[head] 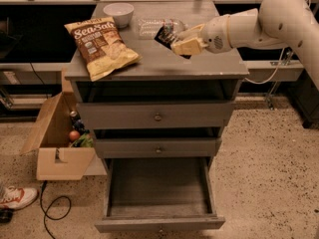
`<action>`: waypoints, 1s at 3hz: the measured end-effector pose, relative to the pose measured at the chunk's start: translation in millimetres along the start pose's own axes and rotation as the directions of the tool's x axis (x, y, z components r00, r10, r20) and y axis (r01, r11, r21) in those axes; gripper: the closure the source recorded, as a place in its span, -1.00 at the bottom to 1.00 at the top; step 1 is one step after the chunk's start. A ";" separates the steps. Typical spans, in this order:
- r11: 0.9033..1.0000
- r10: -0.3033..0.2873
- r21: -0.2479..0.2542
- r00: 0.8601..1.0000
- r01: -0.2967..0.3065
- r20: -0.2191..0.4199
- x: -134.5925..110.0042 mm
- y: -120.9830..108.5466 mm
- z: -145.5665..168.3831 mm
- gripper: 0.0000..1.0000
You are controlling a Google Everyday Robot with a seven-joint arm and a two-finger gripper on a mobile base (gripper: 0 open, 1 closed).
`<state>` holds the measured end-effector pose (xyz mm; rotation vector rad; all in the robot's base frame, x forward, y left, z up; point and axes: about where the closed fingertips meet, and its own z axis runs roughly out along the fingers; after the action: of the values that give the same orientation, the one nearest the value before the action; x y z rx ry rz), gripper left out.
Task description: Place rxbar chocolate into bottom drawer
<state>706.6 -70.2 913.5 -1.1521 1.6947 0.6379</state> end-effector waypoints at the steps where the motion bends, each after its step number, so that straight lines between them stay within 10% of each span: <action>1: 0.999 -0.015 -0.041 1.000 0.015 0.008 -0.3 18.1 -0.1 1.00; 2: 0.997 -0.022 -0.074 1.000 0.024 0.020 7.3 46.5 -12.5 1.00; 3: 0.993 -0.025 -0.113 1.000 0.023 -0.018 51.2 130.9 -40.2 1.00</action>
Offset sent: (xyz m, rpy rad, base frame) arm -0.0873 -0.0024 -0.0121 0.0260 0.0084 0.1094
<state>566.5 -68.8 871.8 -1.2594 1.6766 0.7170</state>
